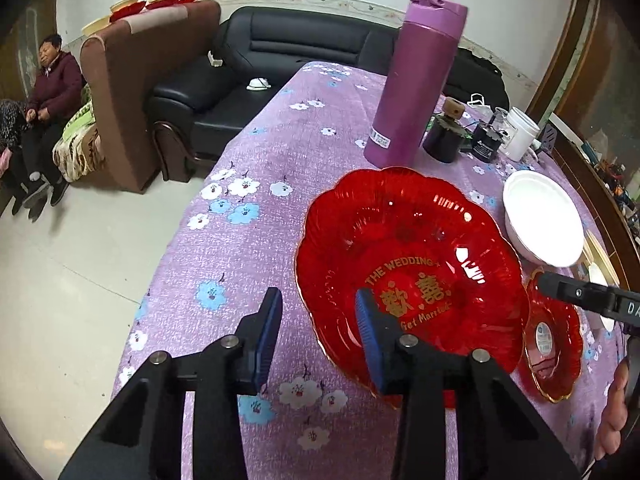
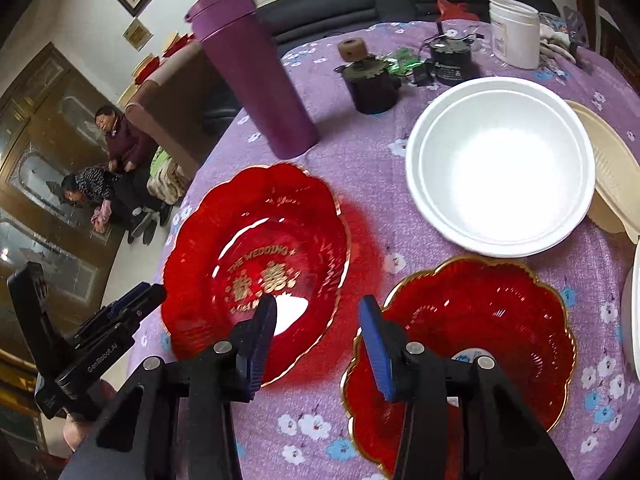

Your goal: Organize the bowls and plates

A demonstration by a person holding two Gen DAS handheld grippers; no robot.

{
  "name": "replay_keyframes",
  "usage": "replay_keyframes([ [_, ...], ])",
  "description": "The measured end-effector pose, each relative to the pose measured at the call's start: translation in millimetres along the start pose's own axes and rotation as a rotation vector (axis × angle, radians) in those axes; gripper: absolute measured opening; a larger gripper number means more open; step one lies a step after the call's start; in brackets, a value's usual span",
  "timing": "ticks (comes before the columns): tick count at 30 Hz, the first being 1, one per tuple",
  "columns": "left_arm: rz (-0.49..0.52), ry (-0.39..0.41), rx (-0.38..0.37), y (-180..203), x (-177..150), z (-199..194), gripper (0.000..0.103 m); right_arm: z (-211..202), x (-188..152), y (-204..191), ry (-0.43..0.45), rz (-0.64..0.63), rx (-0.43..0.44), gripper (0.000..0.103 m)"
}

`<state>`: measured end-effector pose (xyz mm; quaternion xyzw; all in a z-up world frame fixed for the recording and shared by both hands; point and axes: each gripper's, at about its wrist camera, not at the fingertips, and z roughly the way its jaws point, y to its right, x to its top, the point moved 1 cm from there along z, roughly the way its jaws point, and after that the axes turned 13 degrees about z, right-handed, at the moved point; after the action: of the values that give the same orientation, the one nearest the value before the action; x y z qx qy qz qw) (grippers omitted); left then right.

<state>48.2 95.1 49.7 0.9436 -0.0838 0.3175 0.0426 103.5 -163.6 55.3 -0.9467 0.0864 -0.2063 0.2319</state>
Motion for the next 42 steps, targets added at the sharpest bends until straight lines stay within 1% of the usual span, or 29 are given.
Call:
replay_keyframes([
  [1, -0.005, -0.008, -0.003, -0.8, 0.6, 3.2, 0.026, 1.0, 0.8, 0.5, 0.002, -0.004, -0.002, 0.047],
  [2, -0.009, -0.015, -0.008, -1.5, 1.6, 6.9, 0.020, 3.0, 2.1, 1.3, 0.002, -0.004, -0.004, 0.047],
  [7, -0.011, -0.020, 0.006, -0.9, 4.5, 16.0, 0.020, 13.8, 4.5, 3.8, -0.010, -0.005, -0.003, 0.047],
  [9, -0.008, -0.020, 0.020, 0.2, 5.6, 18.6, 0.020, 18.6, 5.5, 2.3, -0.003, -0.016, -0.021, 0.047],
  [14, 0.011, -0.015, 0.059, 4.1, 7.8, 23.1, 0.020, 32.4, 7.4, 4.0, -0.015, -0.021, -0.028, 0.047],
  [15, 0.012, -0.012, 0.062, 4.2, 8.5, 24.0, 0.020, 34.8, 7.8, 4.9, -0.015, -0.024, -0.030, 0.045],
  [16, 0.013, -0.011, 0.064, 3.9, 8.4, 24.6, 0.019, 36.7, 7.5, 4.7, -0.016, -0.028, -0.032, 0.036],
  [17, 0.015, -0.011, 0.073, 4.2, 8.6, 25.7, 0.016, 38.8, 7.3, 4.7, -0.020, -0.032, -0.033, 0.029],
  [18, 0.019, -0.009, 0.086, 4.4, 8.4, 26.4, 0.014, 41.4, 6.8, 5.0, -0.026, -0.032, -0.033, 0.027],
  [20, 0.024, -0.001, 0.098, 4.7, 8.4, 27.2, 0.013, 45.3, 5.2, 5.9, -0.033, -0.028, -0.031, 0.020],
  [23, 0.032, 0.006, 0.108, 6.4, 8.3, 27.4, 0.012, 48.4, 3.1, 6.5, -0.029, -0.028, -0.037, 0.016],
  [25, 0.040, 0.009, 0.115, 8.0, 7.7, 26.4, 0.012, 48.4, 1.9, 5.8, -0.027, -0.027, -0.025, 0.013],
  [32, 0.030, 0.015, 0.111, 8.2, 1.6, 20.5, 0.012, 44.3, -3.6, 1.9, -0.002, -0.047, -0.050, 0.013],
  [42, 0.024, 0.032, 0.126, 11.2, -13.5, -0.1, 0.012, 32.1, -16.9, -5.2, 0.009, -0.077, -0.028, 0.014],
])
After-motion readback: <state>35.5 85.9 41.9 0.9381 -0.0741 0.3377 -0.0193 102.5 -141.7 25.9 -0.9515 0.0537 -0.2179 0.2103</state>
